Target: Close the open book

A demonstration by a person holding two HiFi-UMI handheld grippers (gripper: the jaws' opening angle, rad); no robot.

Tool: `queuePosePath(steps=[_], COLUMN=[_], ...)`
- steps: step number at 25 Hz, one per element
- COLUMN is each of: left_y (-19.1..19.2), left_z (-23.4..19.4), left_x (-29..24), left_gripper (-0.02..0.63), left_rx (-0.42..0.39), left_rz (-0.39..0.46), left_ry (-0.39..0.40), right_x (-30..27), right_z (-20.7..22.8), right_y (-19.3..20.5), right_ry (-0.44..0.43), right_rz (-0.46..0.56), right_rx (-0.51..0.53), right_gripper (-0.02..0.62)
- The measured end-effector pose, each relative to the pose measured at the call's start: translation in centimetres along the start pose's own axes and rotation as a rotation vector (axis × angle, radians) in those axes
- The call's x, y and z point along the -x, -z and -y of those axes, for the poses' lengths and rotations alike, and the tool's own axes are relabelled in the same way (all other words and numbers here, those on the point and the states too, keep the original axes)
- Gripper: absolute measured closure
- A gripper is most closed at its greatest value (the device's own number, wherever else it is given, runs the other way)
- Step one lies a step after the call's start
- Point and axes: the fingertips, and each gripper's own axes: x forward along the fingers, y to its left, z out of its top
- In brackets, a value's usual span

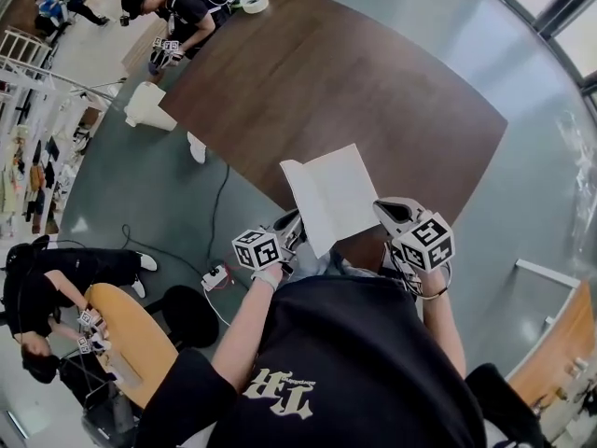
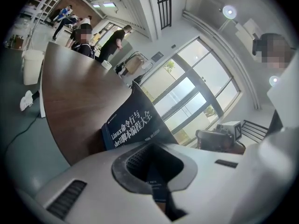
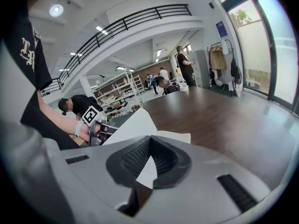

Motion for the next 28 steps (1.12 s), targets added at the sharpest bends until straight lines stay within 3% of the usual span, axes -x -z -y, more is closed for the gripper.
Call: queuePosePath(steps=[15, 28], left_y=[1.4, 4.5], left_z=[2.5, 0.6], left_x=[-5.3, -9.6], left_gripper=[0.601, 0.601], left_rx=[-0.046, -0.071], left_rz=[-0.134, -0.291], left_ry=[0.089, 0.085], right_x=[4.6, 8.5], right_z=[2.5, 4.2], right_y=[1.7, 3.6], right_ry=[0.129, 0.276], right_rz=[0.036, 0.047], right_rx=[-0.086, -0.168], right_gripper=[0.608, 0.608])
